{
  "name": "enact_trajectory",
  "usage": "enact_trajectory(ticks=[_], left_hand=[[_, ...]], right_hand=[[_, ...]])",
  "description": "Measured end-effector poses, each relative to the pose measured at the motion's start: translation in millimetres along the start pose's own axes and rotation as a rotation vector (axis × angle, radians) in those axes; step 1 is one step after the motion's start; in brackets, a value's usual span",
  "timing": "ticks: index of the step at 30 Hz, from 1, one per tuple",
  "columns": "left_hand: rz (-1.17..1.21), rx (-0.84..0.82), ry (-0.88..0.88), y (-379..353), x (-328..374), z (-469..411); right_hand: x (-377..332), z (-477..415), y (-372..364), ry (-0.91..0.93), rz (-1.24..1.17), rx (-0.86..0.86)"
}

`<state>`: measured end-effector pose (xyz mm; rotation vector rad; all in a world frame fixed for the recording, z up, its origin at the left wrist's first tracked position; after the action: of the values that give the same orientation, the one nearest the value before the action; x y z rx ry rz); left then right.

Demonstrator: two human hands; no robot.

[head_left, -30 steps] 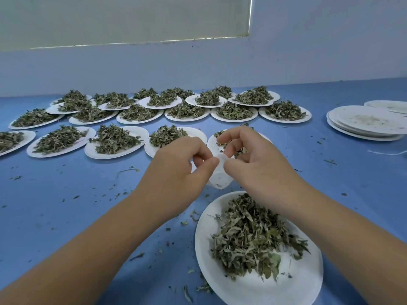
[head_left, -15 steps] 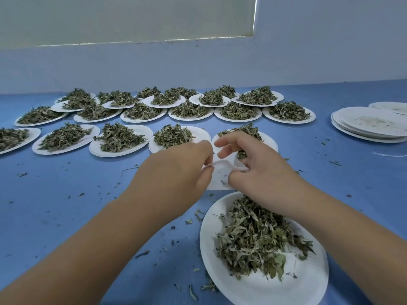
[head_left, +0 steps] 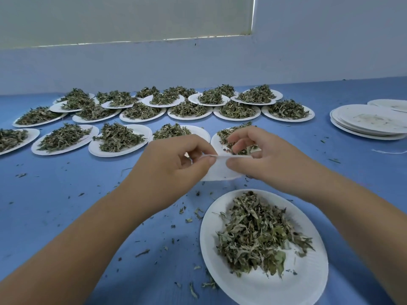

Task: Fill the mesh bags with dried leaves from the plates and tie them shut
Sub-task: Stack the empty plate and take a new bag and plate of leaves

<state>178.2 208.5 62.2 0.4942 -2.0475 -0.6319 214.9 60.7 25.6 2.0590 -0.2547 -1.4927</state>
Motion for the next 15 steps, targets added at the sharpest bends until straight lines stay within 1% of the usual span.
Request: enact_trajectory(ticks=[2, 4, 8, 9, 11, 15], left_hand=[[-0.030, 0.088, 0.022, 9.3, -1.7, -0.2], [-0.123, 0.145, 0.014, 15.4, 0.5, 0.2], [-0.387, 0.115, -0.083, 11.1, 15.2, 1.1], [-0.432, 0.104, -0.109, 9.1, 19.0, 1.5], [-0.469, 0.101, -0.139, 7.2, 24.6, 3.1], [-0.469, 0.069, -0.126, 0.6, 26.3, 7.1]], right_hand=[[-2.1, -0.2, 10.0, -0.011, 0.004, 0.001], [-3.5, 1.7, 14.4, -0.025, 0.051, -0.066], [-2.2, 18.7, -8.6, -0.017, 0.275, -0.407], [-2.1, 23.3, -15.5, -0.014, 0.306, -0.462], [-2.1, 28.1, -23.1, -0.003, 0.356, -0.508], [-5.6, 29.7, -27.7, 0.023, 0.371, -0.518]])
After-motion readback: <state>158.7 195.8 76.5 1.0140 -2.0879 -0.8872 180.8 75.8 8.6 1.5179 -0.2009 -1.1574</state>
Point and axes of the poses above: each hand's wrist, its own z-axis away from the middle knuckle, its own y-axis out of the back of the hand, x = y × z, the point moved 10 cm from there along -z, towards the middle knuckle, and after that the axes turned 4 degrees about y, right-handed, at the moved point
